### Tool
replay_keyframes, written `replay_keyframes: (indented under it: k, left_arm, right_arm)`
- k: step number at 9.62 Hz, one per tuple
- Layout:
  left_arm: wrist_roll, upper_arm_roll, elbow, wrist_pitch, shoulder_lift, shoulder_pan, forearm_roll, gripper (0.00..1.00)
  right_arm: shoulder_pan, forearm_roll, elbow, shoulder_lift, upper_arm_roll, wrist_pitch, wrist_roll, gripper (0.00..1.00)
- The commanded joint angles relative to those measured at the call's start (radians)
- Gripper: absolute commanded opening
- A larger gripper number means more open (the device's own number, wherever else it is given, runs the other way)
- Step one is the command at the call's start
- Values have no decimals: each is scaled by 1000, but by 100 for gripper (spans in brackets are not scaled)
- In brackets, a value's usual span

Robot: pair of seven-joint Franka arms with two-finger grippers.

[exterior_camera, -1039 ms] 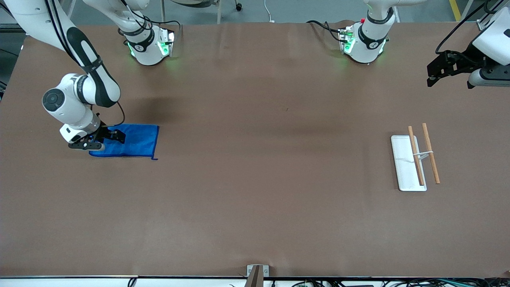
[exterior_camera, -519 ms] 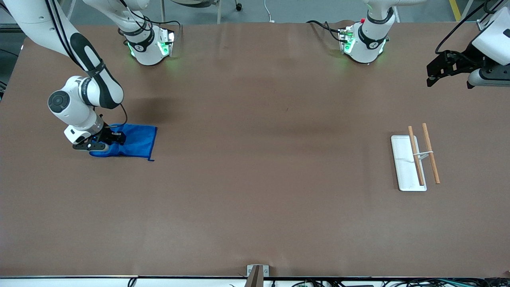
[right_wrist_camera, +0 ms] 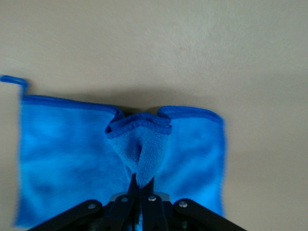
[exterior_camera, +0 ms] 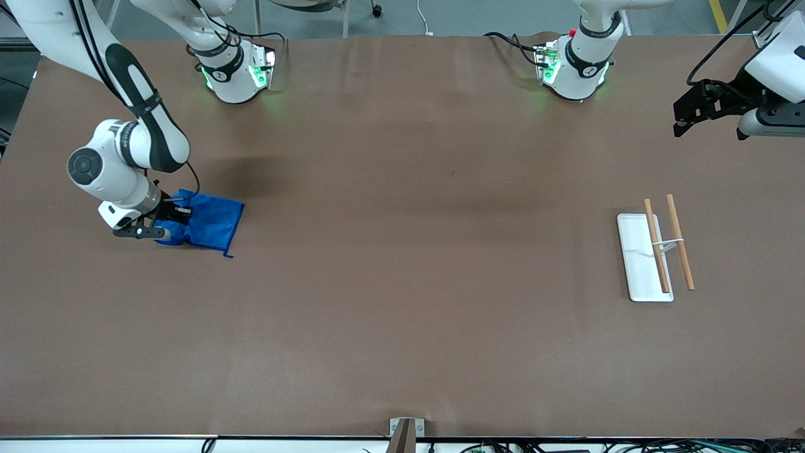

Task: Right arm passes towel to left arm to hang
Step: 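Lift the blue towel off the table with the right gripper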

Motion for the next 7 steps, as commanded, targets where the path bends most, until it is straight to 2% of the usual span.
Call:
replay_keyframes:
  k: [1,3,4,5,6,7]
  left_arm:
    - [14,3,-6,-7,24,12,-59,100]
    - [16,3,0,-6,38,52,-137,100]
    - [14,3,2,-3,55,72,-178,100]
    - [14,3,0,11,79,73,-258,100]
    - [-4,3,-9,34,107,70,-377,100]
    - [-4,3,-14,66,142,73,-472,100]
  right_arm:
    - [49,-3,167,-101,4,-303,68,0]
    - [135,9,424,-81,4,-574,183,0]
    - [177,38,485,-77,4,-626,196,0]
    - [221,151,502,-77,4,-629,196,0]
    - [262,307,505,-75,2,-616,196,0]
    - [301,412,522,-72,2,-582,194,0]
